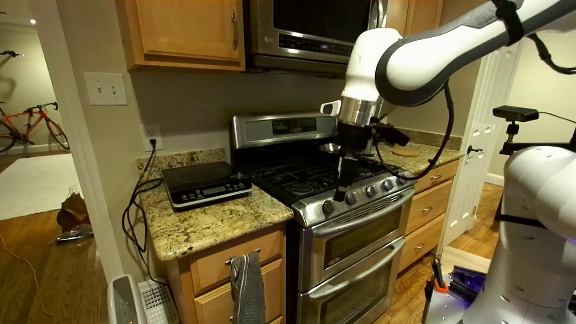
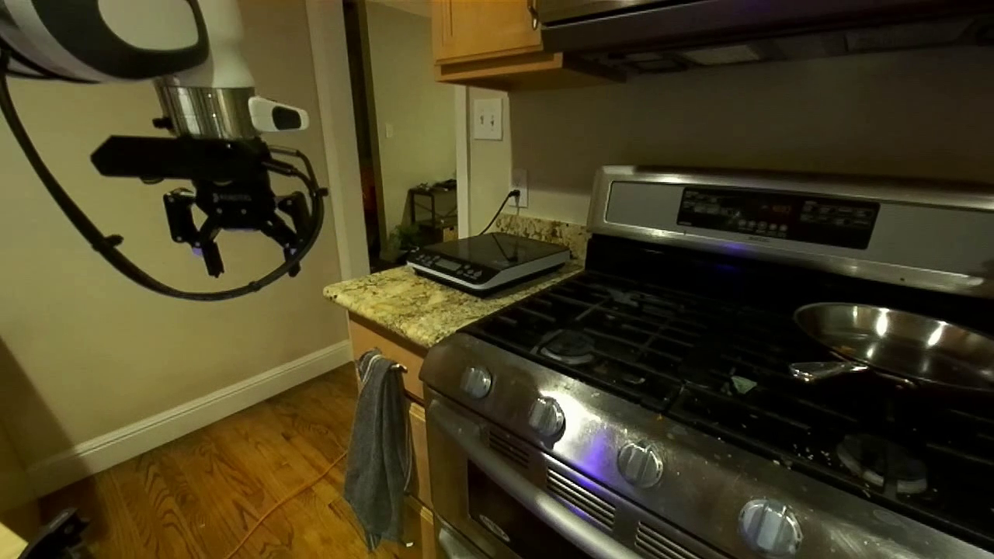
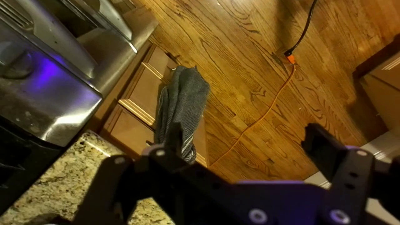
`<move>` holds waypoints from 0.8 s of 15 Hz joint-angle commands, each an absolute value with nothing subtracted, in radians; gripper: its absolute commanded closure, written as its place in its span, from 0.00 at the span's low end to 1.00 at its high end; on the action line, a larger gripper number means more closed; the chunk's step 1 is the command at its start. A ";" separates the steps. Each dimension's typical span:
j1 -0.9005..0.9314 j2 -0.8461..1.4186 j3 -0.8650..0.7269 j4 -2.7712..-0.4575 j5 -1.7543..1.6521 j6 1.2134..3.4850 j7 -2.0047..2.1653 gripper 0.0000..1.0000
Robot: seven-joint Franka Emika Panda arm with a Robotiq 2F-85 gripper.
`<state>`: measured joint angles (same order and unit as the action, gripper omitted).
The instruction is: Open the top drawer of the kitchen cabinet on the left of the stove
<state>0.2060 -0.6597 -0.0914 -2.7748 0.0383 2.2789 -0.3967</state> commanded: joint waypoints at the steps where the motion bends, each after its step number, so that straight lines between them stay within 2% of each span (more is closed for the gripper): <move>1: 0.206 -0.651 -0.083 -2.772 0.044 2.287 -0.407 0.00; 7: 0.207 -0.646 -0.085 -2.770 0.043 2.294 -0.423 0.00; 12: 0.268 -0.525 -0.060 -2.772 0.052 2.417 -0.479 0.00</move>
<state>0.2288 -0.6077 -0.0714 -2.7730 0.0382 2.3313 -0.4375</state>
